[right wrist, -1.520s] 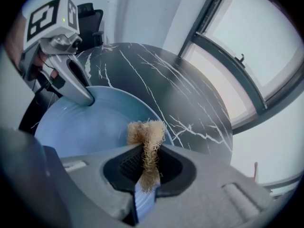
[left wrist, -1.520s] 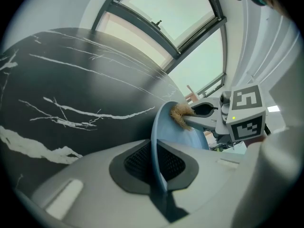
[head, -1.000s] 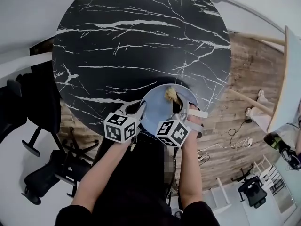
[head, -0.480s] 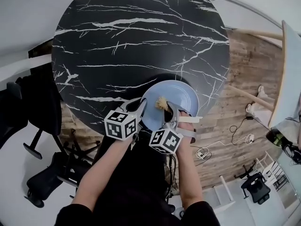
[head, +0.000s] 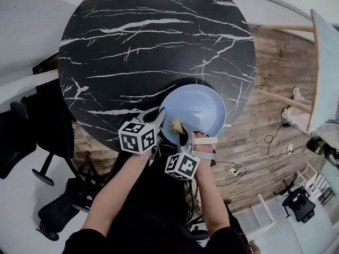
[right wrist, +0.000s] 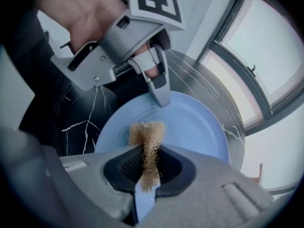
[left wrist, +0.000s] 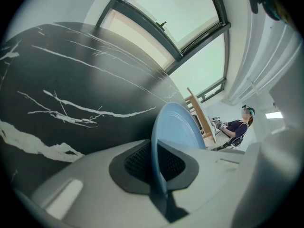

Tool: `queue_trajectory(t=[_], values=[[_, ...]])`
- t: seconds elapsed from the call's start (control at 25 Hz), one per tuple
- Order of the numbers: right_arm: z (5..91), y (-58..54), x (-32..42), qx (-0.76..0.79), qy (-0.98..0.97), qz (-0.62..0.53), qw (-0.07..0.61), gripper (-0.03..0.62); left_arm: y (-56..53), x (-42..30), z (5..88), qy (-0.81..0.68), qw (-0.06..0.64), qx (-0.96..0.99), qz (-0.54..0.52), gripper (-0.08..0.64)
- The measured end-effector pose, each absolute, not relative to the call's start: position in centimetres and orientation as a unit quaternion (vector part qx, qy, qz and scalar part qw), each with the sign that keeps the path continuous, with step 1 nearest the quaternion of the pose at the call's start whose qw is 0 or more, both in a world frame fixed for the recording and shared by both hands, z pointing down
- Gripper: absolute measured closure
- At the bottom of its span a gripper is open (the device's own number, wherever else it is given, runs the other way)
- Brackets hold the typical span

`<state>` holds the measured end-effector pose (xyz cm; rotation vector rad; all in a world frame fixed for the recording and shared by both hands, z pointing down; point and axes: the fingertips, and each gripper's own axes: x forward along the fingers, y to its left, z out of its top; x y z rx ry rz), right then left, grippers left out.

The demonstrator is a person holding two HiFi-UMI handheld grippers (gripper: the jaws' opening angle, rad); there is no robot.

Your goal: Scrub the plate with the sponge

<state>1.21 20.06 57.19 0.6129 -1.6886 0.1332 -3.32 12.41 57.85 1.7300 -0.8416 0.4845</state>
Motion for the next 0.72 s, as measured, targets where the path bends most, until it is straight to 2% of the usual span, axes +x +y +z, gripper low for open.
queue_trajectory(t=[0.72], values=[[57.8,24.7,2.3,0.169,-0.767,0.027,0.618,0.552,12.4,-3.2,57.7,-0.347,0.526,0.744,0.222,0.541]])
